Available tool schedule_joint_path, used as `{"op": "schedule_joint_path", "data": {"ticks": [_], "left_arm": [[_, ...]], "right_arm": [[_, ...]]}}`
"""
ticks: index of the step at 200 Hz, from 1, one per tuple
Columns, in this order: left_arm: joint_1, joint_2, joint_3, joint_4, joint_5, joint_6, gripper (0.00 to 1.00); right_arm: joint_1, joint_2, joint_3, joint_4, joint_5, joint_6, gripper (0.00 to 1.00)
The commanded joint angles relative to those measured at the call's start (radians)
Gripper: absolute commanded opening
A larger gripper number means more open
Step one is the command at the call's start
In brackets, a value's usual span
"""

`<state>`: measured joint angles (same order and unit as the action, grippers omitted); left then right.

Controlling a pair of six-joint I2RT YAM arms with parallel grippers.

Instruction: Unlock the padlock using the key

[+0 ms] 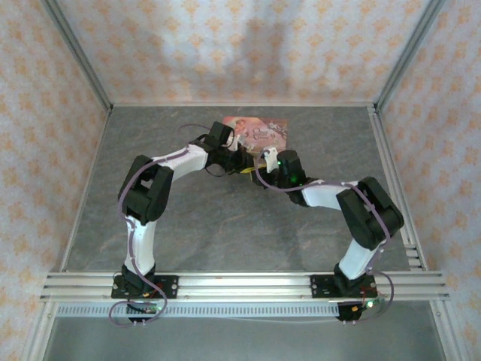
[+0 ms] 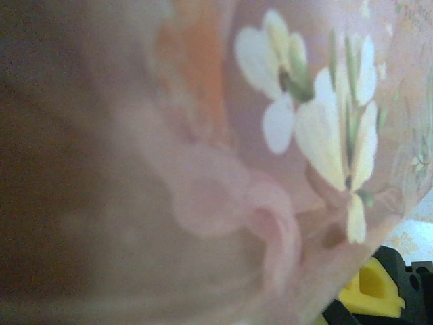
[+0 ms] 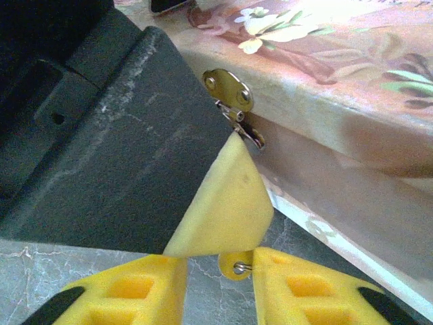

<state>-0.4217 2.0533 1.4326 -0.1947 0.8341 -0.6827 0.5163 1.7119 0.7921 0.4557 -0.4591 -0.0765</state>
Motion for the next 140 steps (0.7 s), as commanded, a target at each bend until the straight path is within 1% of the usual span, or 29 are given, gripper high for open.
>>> {"op": "schedule_joint_path", "data": {"ticks": [1, 17, 33, 49, 72, 114, 140], "left_arm": [[0.004, 0.020, 0.020, -0.023, 0.091, -0.044, 0.00], [0.004, 0.020, 0.018, -0.023, 0.088, -0.043, 0.00], [0.004, 0.019, 0.019, -0.021, 0.089, -0.043, 0.00], [0.004, 0.019, 0.020, -0.022, 0.091, -0.043, 0.00], [0.005, 0.021, 0.019, -0.019, 0.092, -0.044, 0.00], [0.005, 0.019, 0.013, -0.017, 0.099, -0.045, 0.00], [0.004, 0.019, 0.012, -0.027, 0.096, -0.034, 0.00]], "right_arm": [[0.012, 0.022, 0.038, -0.002, -0.001, -0.015, 0.31], [0.015, 0.027, 0.039, -0.009, 0.001, -0.019, 0.37], [0.017, 0.027, 0.033, -0.009, 0.007, -0.022, 0.38], [0.021, 0.035, 0.037, -0.021, 0.005, -0.029, 0.39], [0.022, 0.042, 0.038, -0.009, 0.019, -0.029, 0.36], [0.024, 0.041, 0.054, 0.002, 0.018, -0.012, 0.20], [0.024, 0.045, 0.067, -0.010, -0.025, -0.004, 0.09]]}}
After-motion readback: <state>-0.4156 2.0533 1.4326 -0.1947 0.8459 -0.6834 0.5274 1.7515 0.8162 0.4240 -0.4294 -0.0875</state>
